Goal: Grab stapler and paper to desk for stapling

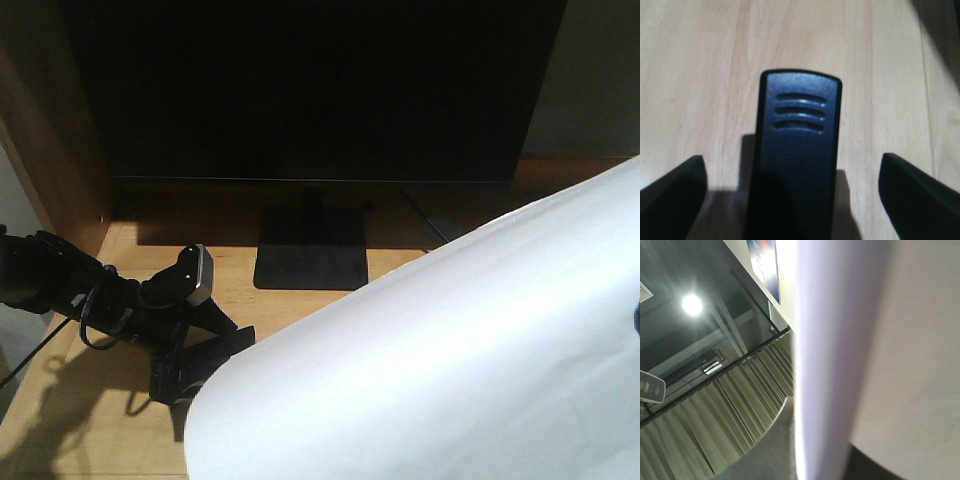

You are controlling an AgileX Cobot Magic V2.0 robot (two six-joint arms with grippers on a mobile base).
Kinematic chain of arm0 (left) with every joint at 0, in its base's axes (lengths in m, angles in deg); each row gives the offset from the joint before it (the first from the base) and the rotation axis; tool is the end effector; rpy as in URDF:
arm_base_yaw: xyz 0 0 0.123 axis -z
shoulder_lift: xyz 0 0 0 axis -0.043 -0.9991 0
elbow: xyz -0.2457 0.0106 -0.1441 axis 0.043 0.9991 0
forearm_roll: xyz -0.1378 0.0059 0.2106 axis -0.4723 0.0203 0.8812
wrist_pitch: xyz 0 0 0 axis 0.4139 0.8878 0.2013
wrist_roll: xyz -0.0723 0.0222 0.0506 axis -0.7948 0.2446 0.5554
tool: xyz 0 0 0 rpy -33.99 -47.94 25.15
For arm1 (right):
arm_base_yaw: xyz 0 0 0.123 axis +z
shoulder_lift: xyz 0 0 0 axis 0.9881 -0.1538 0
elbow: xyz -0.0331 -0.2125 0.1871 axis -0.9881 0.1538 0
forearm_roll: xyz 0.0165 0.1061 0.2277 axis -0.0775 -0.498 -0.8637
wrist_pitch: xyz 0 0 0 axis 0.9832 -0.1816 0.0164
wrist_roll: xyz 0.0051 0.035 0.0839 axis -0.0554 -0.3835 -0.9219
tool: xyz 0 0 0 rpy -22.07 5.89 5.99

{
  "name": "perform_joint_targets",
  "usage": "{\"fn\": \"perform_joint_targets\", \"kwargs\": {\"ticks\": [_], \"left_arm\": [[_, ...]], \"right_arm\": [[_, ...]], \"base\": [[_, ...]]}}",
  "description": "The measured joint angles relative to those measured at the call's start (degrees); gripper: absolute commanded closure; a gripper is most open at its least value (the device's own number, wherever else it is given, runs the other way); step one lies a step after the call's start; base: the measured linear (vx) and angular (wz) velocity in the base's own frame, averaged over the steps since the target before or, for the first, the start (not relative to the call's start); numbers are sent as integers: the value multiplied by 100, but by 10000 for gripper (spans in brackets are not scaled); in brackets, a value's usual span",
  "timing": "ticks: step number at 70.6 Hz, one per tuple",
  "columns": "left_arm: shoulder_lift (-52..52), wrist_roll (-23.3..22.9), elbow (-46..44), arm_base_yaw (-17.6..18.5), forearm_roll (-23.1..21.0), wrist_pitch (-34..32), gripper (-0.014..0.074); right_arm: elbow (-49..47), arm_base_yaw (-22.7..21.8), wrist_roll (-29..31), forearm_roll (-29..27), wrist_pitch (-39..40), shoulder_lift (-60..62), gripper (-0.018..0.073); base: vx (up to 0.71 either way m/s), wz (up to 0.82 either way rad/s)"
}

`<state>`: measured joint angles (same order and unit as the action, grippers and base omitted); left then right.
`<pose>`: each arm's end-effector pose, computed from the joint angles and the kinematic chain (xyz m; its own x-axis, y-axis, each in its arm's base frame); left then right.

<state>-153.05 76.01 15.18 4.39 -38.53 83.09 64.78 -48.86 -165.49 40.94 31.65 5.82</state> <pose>0.3315 -0.1060 0.1227 -0.2118 0.6653 -0.7159 0.9771 0.1609 -0.1395 0.0533 0.0798 0.3558 -0.4305 0.6300 -0.6463 -0.7982 0.0684 0.5984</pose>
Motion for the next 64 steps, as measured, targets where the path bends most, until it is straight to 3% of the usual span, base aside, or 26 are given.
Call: {"fn": "perform_joint_targets", "kwargs": {"ticks": [18,39,58,64], "left_arm": [[402,-289,-5,-50,124,21,8],[902,-1239,-5,-89,366,56,289],[1045,-1321,-5,-86,372,185,594],[1045,-1321,-5,-67,384,215,605]], "right_arm": [[0,0,0,0,0,0,565],[0,0,0,0,0,0,565],[0,0,0,0,0,0,565],[0,0,0,0,0,0,565]], "base": [[0,0],[0,0],[0,0],[0,0]]}}
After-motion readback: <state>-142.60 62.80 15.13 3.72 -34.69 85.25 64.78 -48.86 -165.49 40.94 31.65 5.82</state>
